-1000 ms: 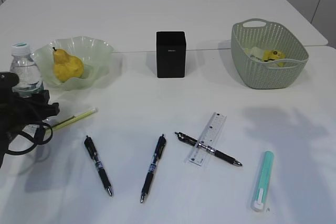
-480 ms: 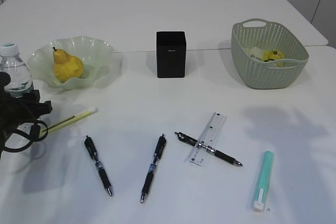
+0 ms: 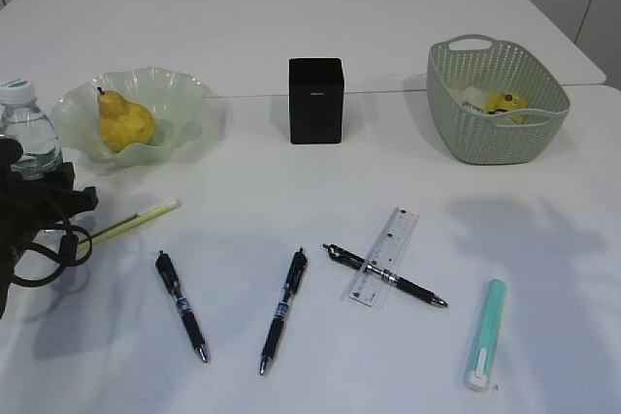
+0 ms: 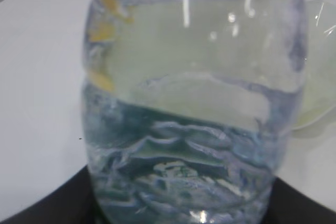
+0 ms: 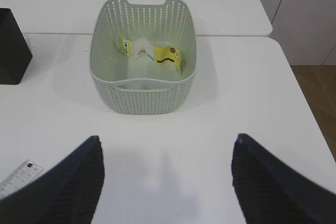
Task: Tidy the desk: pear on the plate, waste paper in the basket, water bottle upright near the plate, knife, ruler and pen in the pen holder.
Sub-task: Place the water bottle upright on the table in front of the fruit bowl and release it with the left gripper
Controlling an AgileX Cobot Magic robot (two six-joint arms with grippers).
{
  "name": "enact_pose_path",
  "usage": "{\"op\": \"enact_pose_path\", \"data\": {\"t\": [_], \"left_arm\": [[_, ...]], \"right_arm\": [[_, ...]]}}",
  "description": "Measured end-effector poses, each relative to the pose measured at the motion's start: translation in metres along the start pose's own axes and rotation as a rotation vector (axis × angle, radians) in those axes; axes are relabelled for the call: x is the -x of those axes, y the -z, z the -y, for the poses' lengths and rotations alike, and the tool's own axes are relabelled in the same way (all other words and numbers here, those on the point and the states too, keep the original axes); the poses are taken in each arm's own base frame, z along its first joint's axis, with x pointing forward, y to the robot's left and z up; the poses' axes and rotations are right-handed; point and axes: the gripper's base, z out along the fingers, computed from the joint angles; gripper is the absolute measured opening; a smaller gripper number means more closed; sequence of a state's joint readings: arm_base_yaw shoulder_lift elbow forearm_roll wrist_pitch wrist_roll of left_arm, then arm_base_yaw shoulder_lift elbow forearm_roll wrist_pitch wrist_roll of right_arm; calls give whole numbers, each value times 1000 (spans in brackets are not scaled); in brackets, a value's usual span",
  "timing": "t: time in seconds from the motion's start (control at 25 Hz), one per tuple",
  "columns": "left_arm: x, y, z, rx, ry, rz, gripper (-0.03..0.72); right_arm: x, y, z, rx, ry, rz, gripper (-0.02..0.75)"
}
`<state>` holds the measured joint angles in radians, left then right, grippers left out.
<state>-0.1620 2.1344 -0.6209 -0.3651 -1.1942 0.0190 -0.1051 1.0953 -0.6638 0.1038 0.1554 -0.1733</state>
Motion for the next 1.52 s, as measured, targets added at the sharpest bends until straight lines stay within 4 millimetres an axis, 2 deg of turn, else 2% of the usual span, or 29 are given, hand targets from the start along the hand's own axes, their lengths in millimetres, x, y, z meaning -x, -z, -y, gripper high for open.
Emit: {"op": "enact_pose_path", "data": {"t": [0.84, 1.08, 1.52], "left_arm": [[-1, 0, 6, -71, -36, 9, 379], [4, 1, 9, -101, -110, -5, 379], [9, 3, 11, -117, -116, -27, 379]], "right_arm": [[0, 0, 0, 0, 0, 1, 586], [0, 0, 0, 0, 0, 1, 586], [0, 0, 0, -1, 0, 3, 586]]}}
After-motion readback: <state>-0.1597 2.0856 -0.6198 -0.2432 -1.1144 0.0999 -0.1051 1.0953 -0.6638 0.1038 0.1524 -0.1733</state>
